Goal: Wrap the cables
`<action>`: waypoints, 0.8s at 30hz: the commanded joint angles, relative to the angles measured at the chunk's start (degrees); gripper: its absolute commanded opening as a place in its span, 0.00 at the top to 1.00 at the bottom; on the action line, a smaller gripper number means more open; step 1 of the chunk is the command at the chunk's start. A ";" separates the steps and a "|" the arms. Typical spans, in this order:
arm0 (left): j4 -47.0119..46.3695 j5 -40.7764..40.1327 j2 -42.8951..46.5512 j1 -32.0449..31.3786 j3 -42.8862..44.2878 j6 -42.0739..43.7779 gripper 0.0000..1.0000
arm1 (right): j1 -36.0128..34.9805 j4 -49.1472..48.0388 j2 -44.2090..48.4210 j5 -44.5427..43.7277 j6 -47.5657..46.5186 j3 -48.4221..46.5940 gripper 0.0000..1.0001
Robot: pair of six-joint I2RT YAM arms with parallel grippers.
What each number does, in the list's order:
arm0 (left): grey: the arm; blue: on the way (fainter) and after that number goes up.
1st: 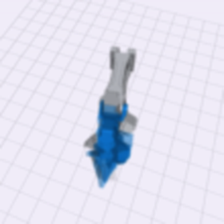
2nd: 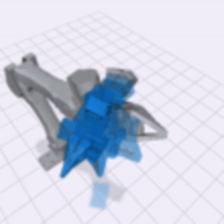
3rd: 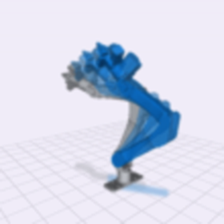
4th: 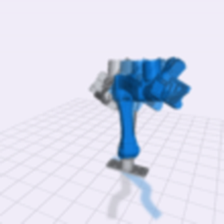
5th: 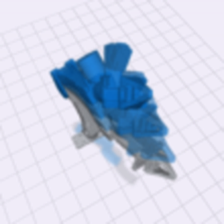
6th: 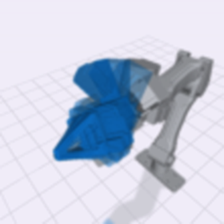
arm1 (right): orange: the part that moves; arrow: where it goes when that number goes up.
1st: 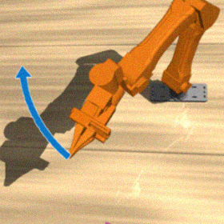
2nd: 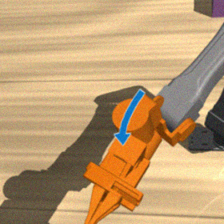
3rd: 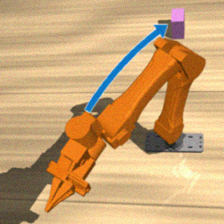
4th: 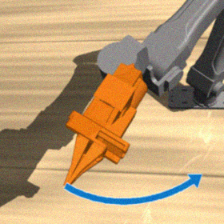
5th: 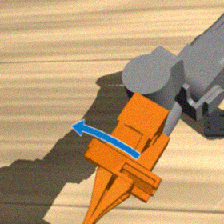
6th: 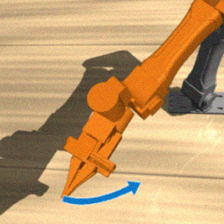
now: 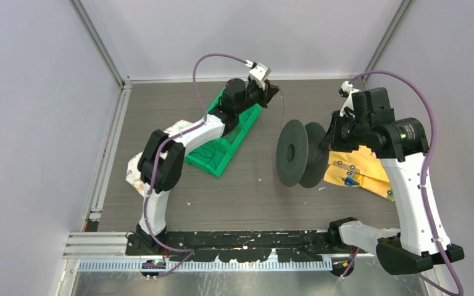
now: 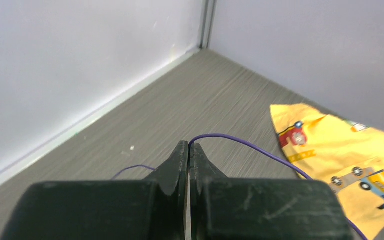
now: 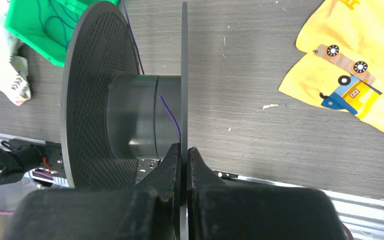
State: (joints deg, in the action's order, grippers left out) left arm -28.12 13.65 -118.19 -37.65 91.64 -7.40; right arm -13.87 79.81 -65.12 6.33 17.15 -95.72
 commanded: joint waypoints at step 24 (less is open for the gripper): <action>-8.74 7.45 7.55 -6.36 5.59 -1.96 1.00 | -1.44 -18.23 -4.12 -4.49 2.71 12.44 0.99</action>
State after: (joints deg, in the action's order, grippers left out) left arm -31.88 19.81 -110.80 -42.15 93.95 -10.61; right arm -15.05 67.79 -69.10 4.95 17.67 -83.88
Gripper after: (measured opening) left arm 0.011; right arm 0.050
